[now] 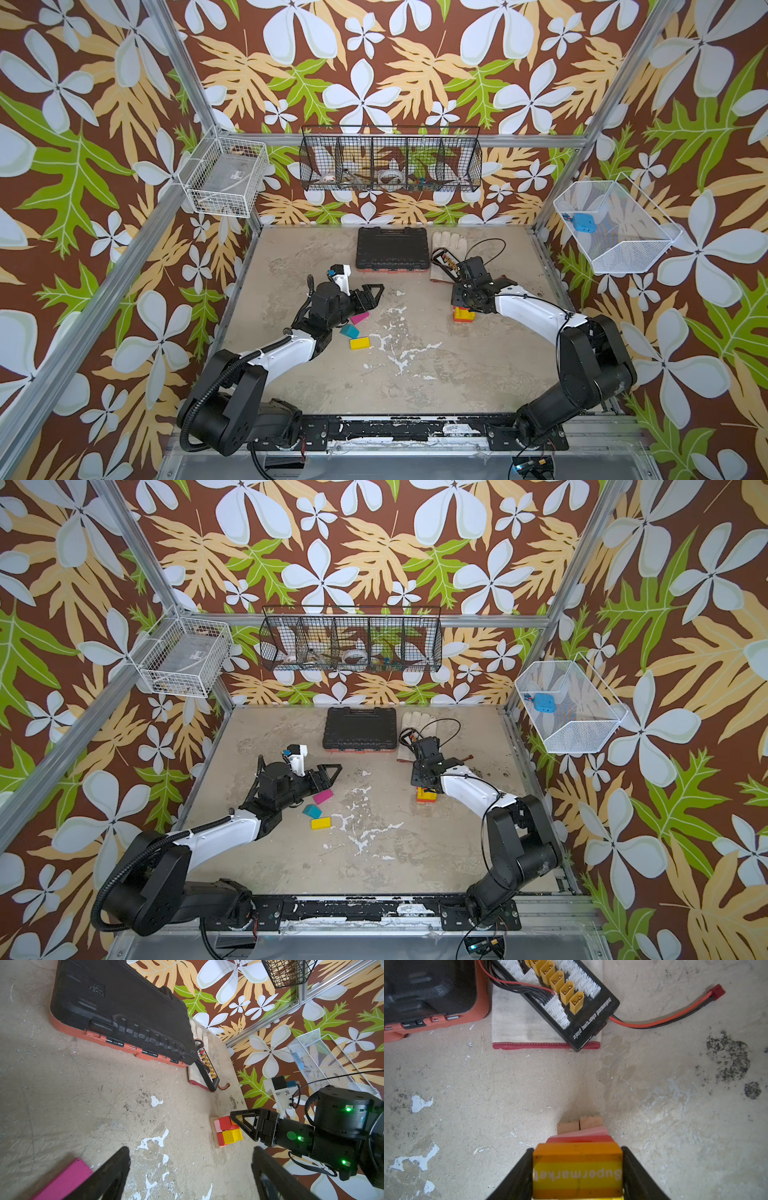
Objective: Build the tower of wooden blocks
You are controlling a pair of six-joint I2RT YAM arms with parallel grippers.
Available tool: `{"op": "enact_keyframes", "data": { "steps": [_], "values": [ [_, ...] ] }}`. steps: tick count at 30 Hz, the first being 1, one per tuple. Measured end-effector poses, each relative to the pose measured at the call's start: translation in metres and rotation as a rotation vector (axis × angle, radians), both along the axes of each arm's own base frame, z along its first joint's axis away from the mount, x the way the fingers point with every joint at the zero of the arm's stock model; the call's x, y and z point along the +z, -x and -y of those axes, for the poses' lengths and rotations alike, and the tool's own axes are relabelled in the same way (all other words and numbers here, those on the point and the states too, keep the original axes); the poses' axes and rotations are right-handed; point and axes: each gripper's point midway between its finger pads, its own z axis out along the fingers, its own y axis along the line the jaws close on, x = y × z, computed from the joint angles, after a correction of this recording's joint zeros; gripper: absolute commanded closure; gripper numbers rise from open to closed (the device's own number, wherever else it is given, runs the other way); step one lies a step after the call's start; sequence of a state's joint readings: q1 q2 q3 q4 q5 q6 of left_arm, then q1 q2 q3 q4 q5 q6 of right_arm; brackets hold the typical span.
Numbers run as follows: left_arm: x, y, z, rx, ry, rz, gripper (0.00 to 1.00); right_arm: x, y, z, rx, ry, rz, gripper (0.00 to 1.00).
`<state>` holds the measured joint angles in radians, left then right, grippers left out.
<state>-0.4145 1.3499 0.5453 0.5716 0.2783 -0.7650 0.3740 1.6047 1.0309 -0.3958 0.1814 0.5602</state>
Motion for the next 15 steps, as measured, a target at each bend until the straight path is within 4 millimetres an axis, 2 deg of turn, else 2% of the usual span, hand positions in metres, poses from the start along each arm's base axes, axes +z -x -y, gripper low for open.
{"op": "enact_keyframes", "data": {
  "steps": [15],
  "values": [
    [-0.0001,0.0002,0.0003,-0.001,0.0,0.0,0.08,-0.001,-0.0011,0.0004,0.01,0.013,-0.003,0.29]
  ]
}}
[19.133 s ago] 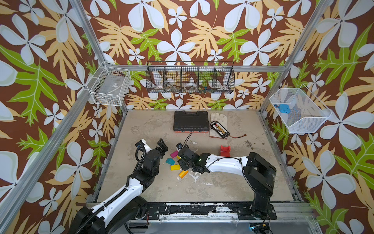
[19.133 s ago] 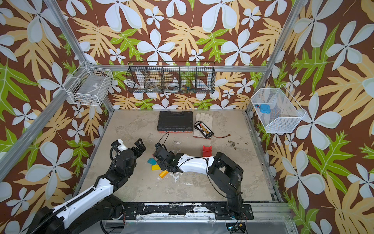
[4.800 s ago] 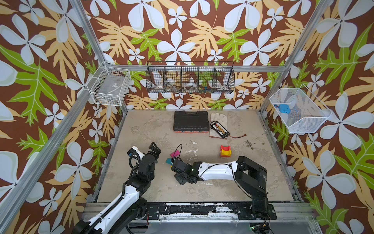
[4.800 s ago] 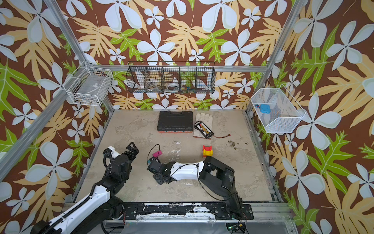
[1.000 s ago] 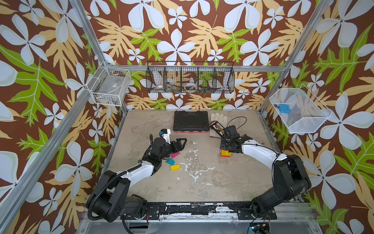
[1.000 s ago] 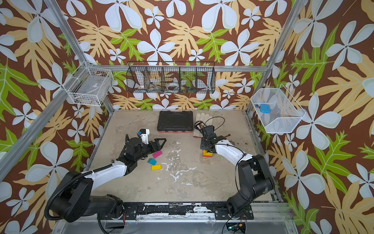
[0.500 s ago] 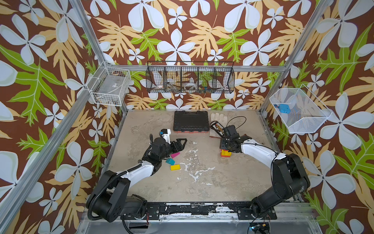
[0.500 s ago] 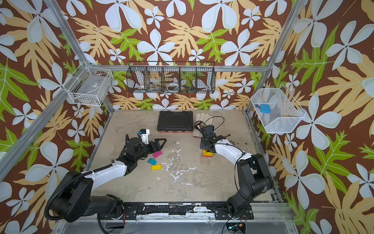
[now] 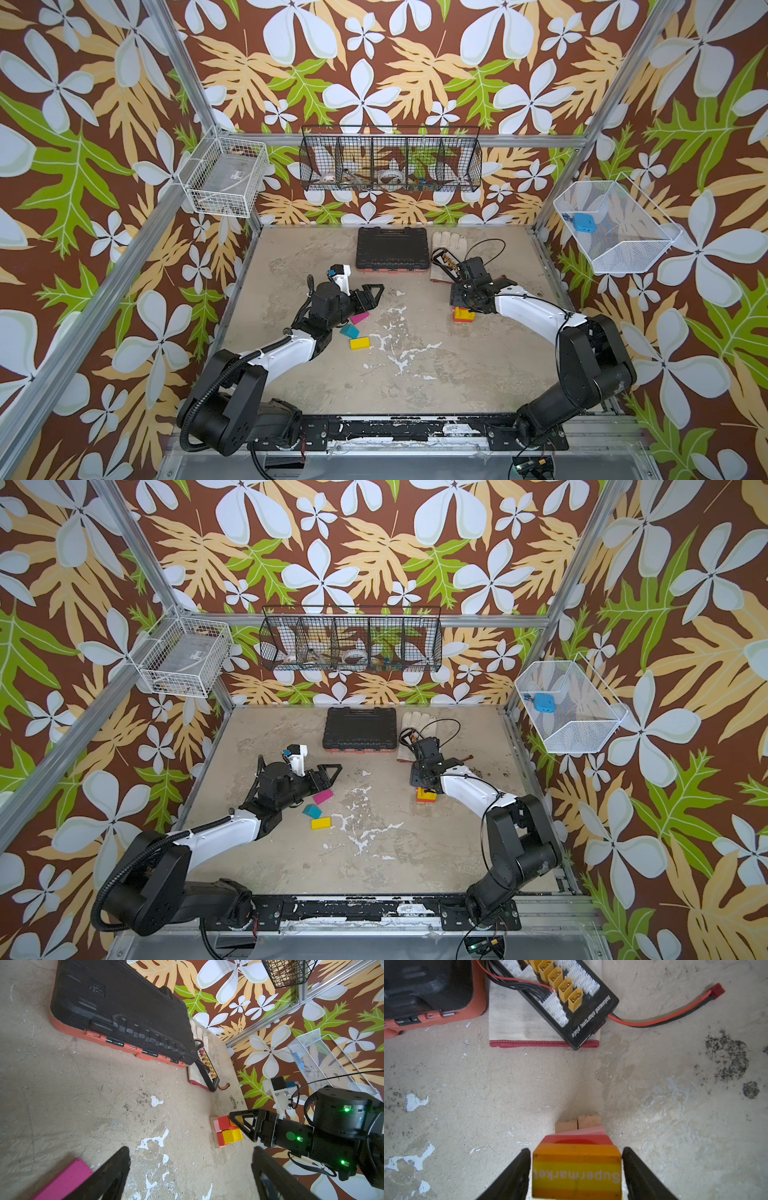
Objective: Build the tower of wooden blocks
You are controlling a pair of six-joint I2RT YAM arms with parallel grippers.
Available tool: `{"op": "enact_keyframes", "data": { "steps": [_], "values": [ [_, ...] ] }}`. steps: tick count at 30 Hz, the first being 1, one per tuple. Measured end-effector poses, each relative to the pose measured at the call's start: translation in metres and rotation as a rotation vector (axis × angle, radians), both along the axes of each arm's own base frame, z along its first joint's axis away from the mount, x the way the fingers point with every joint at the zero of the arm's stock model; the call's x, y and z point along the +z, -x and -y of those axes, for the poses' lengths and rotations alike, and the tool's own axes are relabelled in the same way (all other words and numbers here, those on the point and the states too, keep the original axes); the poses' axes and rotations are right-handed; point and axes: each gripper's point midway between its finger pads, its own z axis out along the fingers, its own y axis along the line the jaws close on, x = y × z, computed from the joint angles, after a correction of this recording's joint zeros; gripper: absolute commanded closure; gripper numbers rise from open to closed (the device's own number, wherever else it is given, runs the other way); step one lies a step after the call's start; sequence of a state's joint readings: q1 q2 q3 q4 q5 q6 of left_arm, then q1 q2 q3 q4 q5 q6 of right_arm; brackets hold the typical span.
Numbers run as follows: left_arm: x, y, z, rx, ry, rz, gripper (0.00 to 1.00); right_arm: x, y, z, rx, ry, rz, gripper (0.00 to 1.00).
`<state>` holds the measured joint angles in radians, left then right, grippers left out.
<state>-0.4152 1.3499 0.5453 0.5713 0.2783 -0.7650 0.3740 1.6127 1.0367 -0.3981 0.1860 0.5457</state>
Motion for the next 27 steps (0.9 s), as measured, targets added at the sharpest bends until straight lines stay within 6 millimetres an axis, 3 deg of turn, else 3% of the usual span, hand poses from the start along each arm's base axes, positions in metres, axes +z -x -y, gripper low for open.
{"op": "enact_keyframes", "data": {
  "steps": [6,9,17,27],
  "values": [
    [0.0,0.0,0.0,0.0,0.0,0.0,0.08,-0.0008,-0.0022,0.0,0.002,0.009,-0.004,0.41],
    [0.0,0.0,0.0,0.0,0.0,0.0,0.08,-0.0009,-0.0021,0.0,0.004,0.01,-0.005,0.42],
    [0.0,0.0,0.0,0.0,0.0,0.0,0.08,-0.0018,-0.0023,0.0,0.007,0.011,0.0,0.41],
    [0.0,0.0,0.0,-0.001,-0.003,0.003,0.08,-0.0048,0.003,0.0004,0.016,0.01,-0.014,0.33]
  ]
}}
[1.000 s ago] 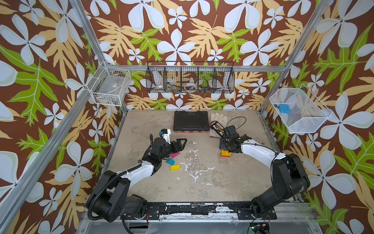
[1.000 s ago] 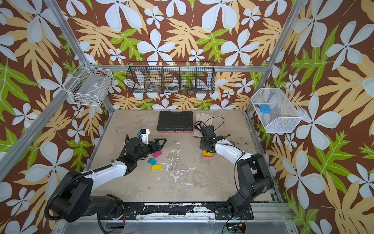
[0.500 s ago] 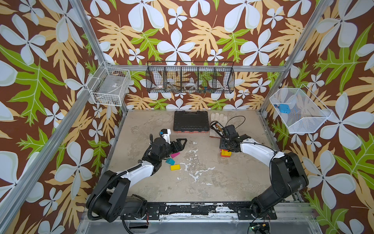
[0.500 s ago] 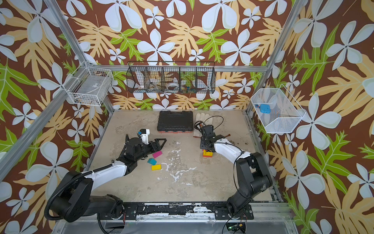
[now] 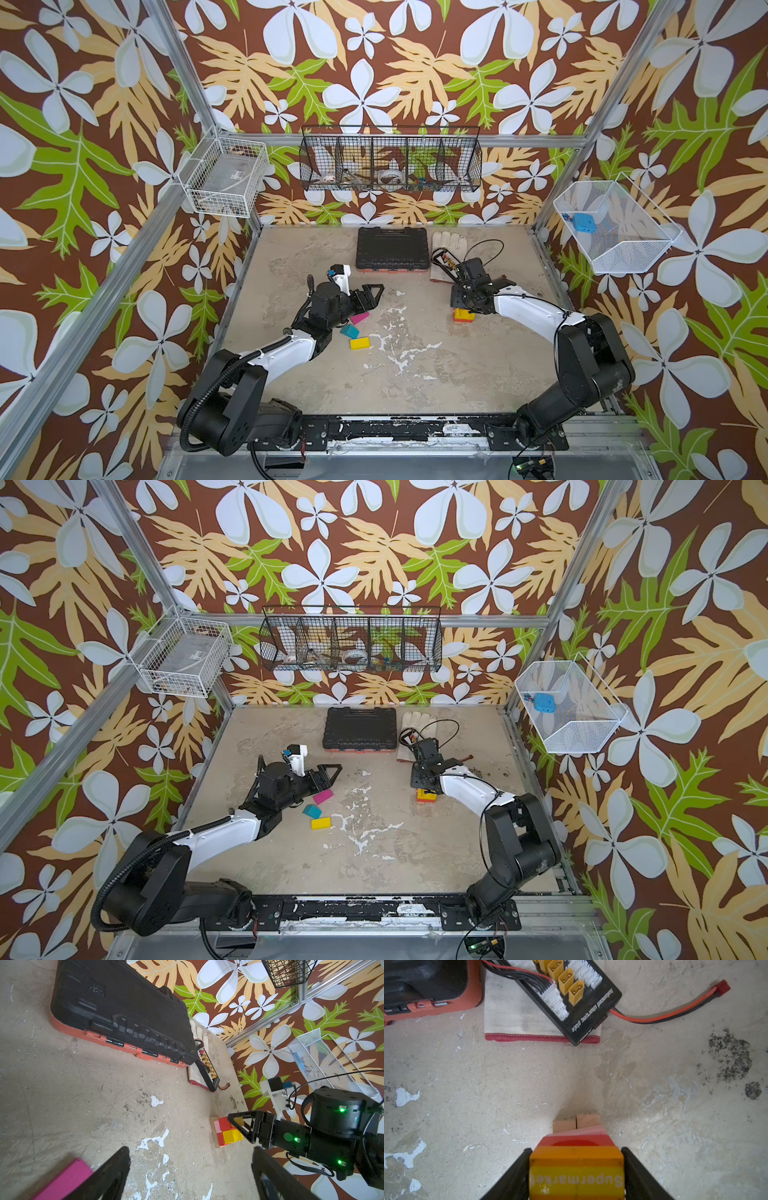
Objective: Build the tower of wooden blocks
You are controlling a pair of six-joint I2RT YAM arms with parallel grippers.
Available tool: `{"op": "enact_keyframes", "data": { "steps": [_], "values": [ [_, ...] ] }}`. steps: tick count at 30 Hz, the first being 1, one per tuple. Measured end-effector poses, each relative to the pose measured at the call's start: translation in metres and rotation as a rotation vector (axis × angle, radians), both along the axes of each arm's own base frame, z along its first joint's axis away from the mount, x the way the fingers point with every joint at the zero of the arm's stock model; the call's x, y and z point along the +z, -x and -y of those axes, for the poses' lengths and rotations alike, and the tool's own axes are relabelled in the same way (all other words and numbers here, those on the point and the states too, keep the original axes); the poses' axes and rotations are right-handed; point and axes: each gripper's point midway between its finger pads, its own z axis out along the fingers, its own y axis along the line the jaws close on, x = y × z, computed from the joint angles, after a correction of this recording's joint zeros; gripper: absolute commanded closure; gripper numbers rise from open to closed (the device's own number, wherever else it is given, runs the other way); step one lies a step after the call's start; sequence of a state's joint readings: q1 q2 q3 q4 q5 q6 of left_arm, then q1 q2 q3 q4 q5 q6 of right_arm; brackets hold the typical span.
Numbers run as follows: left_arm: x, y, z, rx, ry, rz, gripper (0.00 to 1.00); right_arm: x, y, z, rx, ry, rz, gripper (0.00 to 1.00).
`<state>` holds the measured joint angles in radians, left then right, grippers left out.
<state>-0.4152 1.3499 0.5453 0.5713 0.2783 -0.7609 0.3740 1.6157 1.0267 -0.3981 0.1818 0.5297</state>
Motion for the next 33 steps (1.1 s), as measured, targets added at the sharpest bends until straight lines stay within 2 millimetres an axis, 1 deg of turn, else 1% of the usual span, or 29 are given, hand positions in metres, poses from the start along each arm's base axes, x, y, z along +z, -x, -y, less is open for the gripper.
{"op": "enact_keyframes", "data": {
  "steps": [8,12,16,24,27,30,33],
  "values": [
    [0.0,0.0,0.0,0.0,0.0,0.0,0.07,-0.001,0.001,-0.001,0.009,-0.001,-0.005,0.33],
    [0.0,0.0,0.0,0.0,0.0,0.0,0.08,-0.001,0.001,-0.001,0.01,0.0,-0.005,0.4],
    [0.0,0.0,0.0,0.0,0.0,0.0,0.08,-0.001,0.001,-0.001,0.011,-0.002,-0.006,0.4],
    [0.0,0.0,0.0,-0.001,-0.002,0.002,0.08,-0.001,0.001,-0.001,0.012,-0.001,-0.005,0.29],
    [0.0,0.0,0.0,-0.001,-0.002,0.002,0.08,0.003,0.003,-0.001,0.013,-0.005,0.002,0.25],
    [0.0,0.001,-0.001,0.001,-0.004,-0.001,0.08,0.015,0.003,-0.001,0.013,-0.015,0.031,0.21],
    [0.003,0.002,-0.005,0.023,-0.01,0.004,0.08,0.034,0.007,-0.001,0.012,-0.02,0.073,0.16]
  ]
}}
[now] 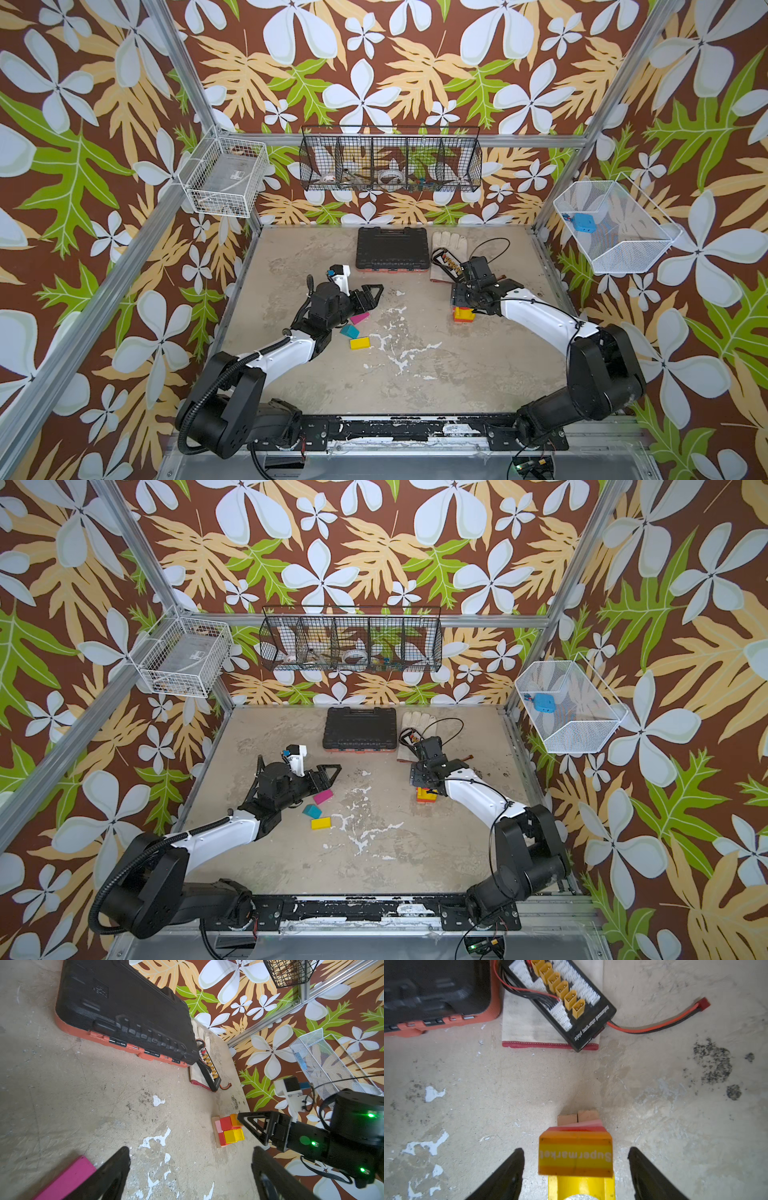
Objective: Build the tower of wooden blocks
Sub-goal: 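Raise the right gripper and move it back over the block pile, then lower the right gripper onto the magenta block and close on it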
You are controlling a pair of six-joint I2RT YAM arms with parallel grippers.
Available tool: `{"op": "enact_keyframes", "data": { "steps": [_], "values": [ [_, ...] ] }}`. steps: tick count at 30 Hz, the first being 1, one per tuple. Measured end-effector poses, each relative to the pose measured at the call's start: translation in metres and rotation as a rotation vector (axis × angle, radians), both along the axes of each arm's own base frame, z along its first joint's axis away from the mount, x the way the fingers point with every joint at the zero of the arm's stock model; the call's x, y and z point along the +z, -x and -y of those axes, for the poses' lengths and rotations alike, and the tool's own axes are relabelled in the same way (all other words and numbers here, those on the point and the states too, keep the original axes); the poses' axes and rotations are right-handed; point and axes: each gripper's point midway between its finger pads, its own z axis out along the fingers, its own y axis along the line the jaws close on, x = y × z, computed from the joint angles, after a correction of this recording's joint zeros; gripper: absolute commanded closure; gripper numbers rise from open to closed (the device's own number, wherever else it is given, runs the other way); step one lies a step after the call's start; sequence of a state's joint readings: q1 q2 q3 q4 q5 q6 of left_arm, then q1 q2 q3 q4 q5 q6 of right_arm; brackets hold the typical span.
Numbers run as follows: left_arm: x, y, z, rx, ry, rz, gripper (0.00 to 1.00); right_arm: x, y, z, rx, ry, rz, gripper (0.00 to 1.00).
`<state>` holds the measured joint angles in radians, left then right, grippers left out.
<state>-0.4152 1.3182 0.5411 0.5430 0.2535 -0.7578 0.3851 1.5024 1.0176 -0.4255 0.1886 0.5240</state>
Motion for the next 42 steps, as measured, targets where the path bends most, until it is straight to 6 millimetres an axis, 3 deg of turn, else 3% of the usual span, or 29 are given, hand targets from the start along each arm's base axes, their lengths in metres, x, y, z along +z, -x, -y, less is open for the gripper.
{"op": "enact_keyframes", "data": {
  "steps": [6,10,16,22,30,36,42],
  "values": [
    [0.009,0.006,-0.034,0.163,-0.037,0.034,0.06,0.064,0.018,-0.017,0.037,-0.021,0.164,0.03],
    [0.018,0.014,-0.07,0.333,-0.051,0.067,0.02,0.108,0.041,-0.055,0.154,-0.091,0.308,0.0],
    [0.016,0.036,-0.126,0.602,-0.031,0.089,0.0,0.127,0.078,-0.134,0.401,-0.146,0.402,0.0],
    [0.013,0.059,-0.168,0.807,0.039,0.118,0.0,0.099,0.09,-0.205,0.568,-0.095,0.369,0.0],
    [0.013,0.071,-0.191,0.931,0.104,0.136,0.0,0.042,0.081,-0.271,0.686,-0.049,0.257,0.0],
    [0.01,0.072,-0.194,0.953,0.096,0.122,0.0,0.001,0.07,-0.306,0.743,-0.004,0.173,0.02],
    [0.01,0.072,-0.195,0.957,0.097,0.117,0.0,-0.026,0.056,-0.325,0.741,0.033,0.114,0.07]
  ]
}}
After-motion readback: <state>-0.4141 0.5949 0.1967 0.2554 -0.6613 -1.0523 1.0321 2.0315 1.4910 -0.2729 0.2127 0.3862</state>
